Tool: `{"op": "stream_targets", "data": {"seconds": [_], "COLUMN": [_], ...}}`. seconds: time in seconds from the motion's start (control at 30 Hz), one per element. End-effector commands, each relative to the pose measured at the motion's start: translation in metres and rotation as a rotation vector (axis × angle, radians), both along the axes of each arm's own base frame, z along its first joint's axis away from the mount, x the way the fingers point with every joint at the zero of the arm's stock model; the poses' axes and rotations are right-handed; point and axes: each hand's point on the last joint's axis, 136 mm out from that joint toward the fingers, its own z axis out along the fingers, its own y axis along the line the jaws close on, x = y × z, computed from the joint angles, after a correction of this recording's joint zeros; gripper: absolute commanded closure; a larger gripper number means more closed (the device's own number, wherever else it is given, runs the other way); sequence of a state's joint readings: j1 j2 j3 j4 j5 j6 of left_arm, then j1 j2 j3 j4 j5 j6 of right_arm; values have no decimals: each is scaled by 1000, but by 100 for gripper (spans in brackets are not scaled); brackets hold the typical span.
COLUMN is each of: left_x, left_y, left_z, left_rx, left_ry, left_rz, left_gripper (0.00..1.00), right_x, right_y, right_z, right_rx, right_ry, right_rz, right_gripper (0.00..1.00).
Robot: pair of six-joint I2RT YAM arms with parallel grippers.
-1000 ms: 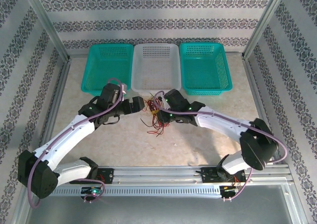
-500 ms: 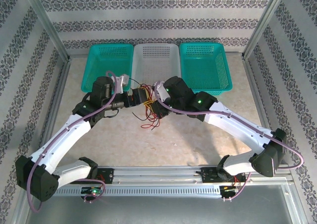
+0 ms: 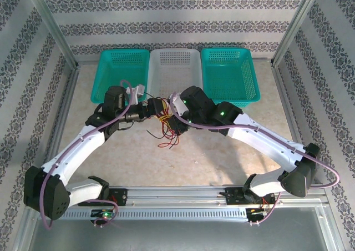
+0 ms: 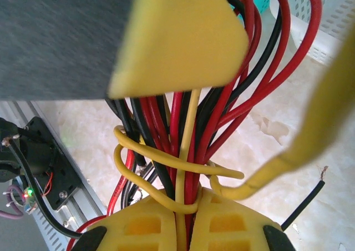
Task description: Untangle the cables
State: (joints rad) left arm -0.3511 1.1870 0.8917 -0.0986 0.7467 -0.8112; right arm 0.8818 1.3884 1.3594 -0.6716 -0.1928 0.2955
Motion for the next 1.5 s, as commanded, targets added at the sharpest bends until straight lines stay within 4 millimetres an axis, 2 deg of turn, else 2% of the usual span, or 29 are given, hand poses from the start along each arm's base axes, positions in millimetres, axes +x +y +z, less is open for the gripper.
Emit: {"op": "stream_targets", "data": {"seconds": [0.0,0.3,0.4,0.5,0.57,0.63,0.7,0.8,0.9,0.97,1.03,1.17,1.3,1.37,1.47], "left_x": [1,-2,5,18,27,35,39,45,49,50,49,43,34,30,25], "left_y": [-12,-19,-13,2,16,28,33,35,33,32,30,28,29,28,26], "left_z": [26,21,23,23,24,27,30,36,41,44,50,53,60,66,71], "left_rx": [-115,-154,-152,-160,-163,-158,-155,-177,-214,-230,-239,-231,-245,-262,-282], "left_ry": [-52,-23,-25,-15,-10,-19,-31,-41,-32,-31,-47,-41,-72,-88,-95], "left_rz": [-73,-124,-105,-41,13,64,96,121,126,117,100,75,60,43,22], "left_gripper": [12,62,76,88,93,95,97,99,100,100,100,100,100,100,100], "right_x": [1,10,17,26,38,49,48,45,42,43,47,45,50,52,52], "right_y": [8,18,16,1,-20,-47,-59,-71,-64,-55,-43,-8,-1,1,5], "right_z": [19,20,22,32,40,51,62,91,111,117,115,109,95,85,78], "right_rx": [32,32,15,-22,-75,-117,-105,54,190,151,82,136,109,96,85], "right_ry": [-49,-52,-75,-131,-195,-262,-310,-351,-266,-240,-227,-126,-80,-65,-46], "right_rz": [28,33,4,-69,-188,-342,-371,-446,-423,-412,-397,-294,-313,-317,-313], "right_gripper": [97,96,90,57,25,2,2,2,2,2,6,12,23,32,34]}}
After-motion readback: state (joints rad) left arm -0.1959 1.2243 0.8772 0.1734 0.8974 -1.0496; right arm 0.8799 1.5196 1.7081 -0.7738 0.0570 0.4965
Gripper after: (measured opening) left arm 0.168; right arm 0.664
